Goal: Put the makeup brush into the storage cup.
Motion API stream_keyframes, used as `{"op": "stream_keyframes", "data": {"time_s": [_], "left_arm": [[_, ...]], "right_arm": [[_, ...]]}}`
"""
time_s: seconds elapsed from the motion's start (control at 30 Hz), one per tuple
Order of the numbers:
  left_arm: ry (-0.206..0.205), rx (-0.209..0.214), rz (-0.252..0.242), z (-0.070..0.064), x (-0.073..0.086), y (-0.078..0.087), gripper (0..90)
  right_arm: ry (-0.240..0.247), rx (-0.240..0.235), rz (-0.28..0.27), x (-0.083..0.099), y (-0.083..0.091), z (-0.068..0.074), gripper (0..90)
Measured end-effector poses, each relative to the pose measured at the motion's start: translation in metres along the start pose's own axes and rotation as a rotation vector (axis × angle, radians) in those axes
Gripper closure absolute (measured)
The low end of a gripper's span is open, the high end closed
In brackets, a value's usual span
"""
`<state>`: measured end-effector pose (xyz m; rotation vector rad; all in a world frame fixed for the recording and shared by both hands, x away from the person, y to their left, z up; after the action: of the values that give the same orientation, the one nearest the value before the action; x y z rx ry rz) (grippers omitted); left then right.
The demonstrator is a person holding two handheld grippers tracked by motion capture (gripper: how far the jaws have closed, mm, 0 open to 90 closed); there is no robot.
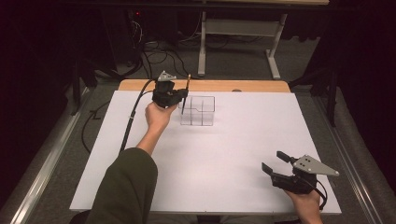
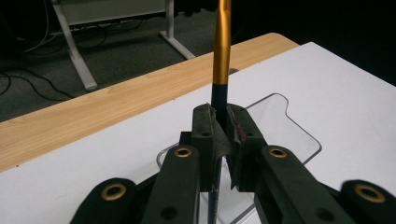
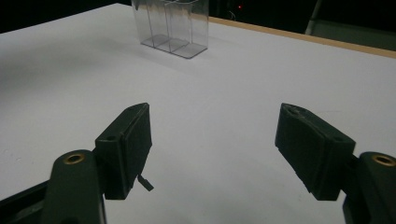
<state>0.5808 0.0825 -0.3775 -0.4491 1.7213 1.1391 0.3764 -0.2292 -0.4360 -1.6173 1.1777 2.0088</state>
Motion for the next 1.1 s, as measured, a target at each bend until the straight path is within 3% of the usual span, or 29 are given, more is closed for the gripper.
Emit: {"op": "stream_keyframes", "data": {"time_s": [0.13, 0.37, 0.43, 0.57, 0.67, 0.93, 1.1], "left_arm": [[0.001, 0.006, 0.004, 0.000, 0.001, 0.000, 81.3], [-0.005, 0.031, 0.004, -0.003, 0.000, 0.005, 72.8], [0.012, 0.034, 0.001, -0.003, -0.001, 0.007, 67.2], [0.006, 0.027, 0.029, -0.002, 0.001, 0.012, 53.1], [-0.002, 0.025, 0.021, -0.005, 0.000, 0.015, 46.3], [-0.012, 0.071, 0.007, -0.011, -0.003, 0.026, 39.6], [-0.016, 0.072, 0.005, -0.009, -0.002, 0.033, 37.3]], "right_arm": [[-0.001, 0.000, 0.001, 0.000, 0.000, 0.000, 28.5], [0.000, -0.001, 0.003, 0.000, 0.000, 0.001, 28.5], [0.002, -0.003, 0.004, 0.000, 0.000, 0.001, 28.5], [-0.001, -0.005, -0.001, -0.001, 0.000, 0.002, 28.5], [0.002, -0.002, -0.004, -0.001, 0.001, 0.001, 28.5], [0.001, 0.000, -0.006, -0.002, 0.002, 0.001, 28.5], [0.001, -0.003, -0.006, -0.001, 0.001, 0.001, 28.5]]}}
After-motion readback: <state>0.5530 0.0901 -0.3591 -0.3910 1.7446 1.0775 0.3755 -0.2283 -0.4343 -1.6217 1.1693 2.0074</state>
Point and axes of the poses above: each handheld gripper's, and its own axes: y roughly backward along the jaws, x roughly out of its underside, z roughly to its left, the point moved 10 cm from there along -y, roughly forward along the jaws, and after that the axes turned 5 degrees about -x, right-handed, at the moved point
